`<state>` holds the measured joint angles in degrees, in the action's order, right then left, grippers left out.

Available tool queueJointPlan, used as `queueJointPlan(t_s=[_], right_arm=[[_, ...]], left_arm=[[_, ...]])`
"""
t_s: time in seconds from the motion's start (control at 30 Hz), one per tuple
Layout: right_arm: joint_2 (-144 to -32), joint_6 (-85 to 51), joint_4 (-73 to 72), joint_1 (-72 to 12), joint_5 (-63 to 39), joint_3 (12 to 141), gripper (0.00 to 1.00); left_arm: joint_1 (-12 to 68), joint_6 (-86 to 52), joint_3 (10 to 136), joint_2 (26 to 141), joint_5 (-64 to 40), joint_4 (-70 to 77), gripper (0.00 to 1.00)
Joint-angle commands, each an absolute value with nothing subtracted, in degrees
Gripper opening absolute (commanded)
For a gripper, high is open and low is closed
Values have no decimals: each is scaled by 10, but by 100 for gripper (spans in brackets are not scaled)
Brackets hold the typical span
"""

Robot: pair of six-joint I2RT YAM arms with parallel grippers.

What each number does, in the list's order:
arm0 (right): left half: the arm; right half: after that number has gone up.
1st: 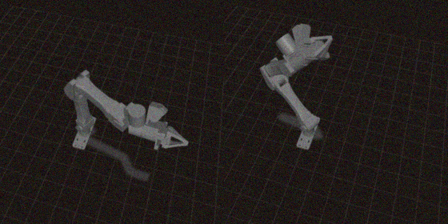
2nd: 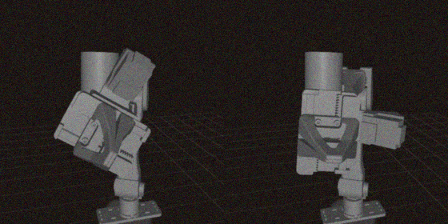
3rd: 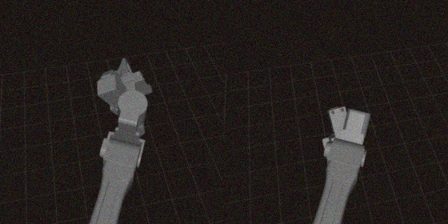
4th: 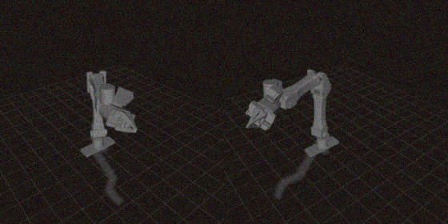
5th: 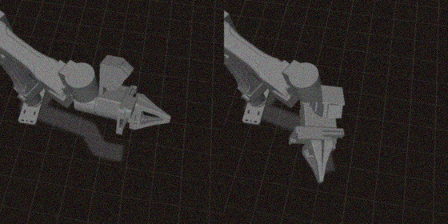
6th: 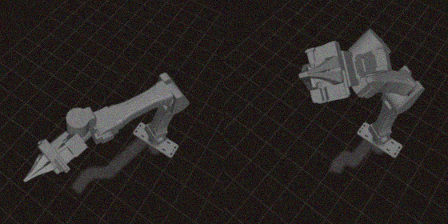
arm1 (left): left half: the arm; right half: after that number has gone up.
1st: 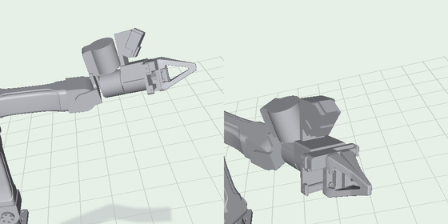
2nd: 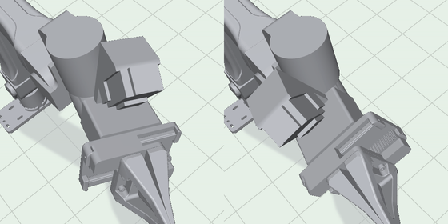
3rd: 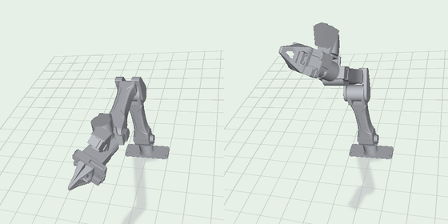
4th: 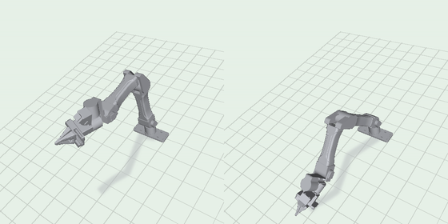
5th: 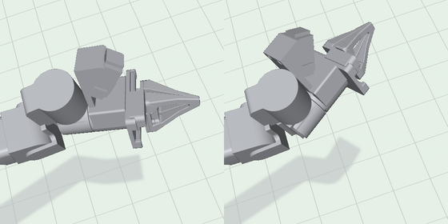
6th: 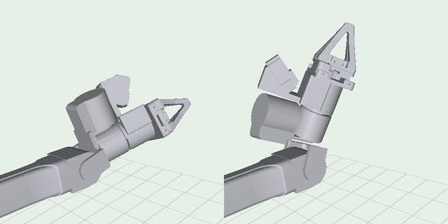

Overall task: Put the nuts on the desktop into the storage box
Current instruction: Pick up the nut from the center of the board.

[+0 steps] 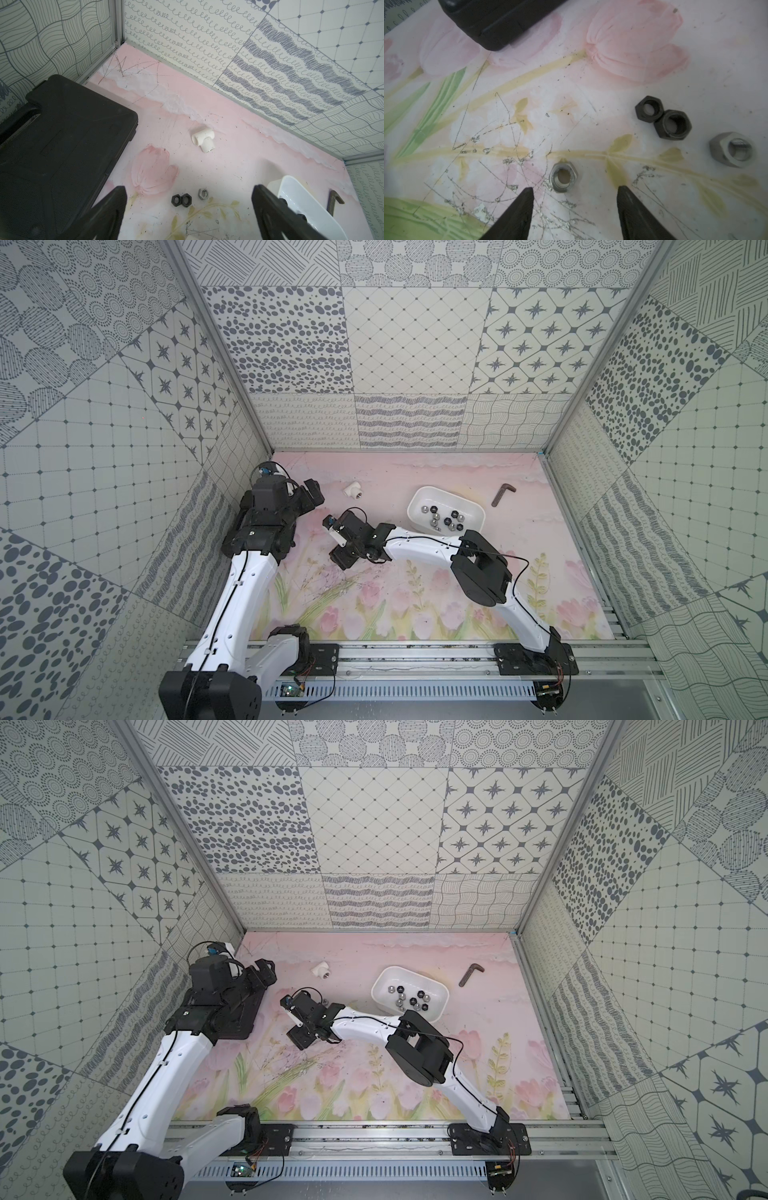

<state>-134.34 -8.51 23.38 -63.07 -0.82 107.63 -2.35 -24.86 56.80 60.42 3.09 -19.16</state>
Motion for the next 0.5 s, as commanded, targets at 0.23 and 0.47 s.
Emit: queueJointPlan(t_s=[0.23, 0.47], right_arm=[[-1409, -59, 279, -646, 28, 1157, 67], [-1411, -54, 290, -650, 42, 1145, 62]], left_arm=[[-25, -247, 557, 596, -10, -184, 99], [-25, -246, 554, 595, -8, -182, 99]])
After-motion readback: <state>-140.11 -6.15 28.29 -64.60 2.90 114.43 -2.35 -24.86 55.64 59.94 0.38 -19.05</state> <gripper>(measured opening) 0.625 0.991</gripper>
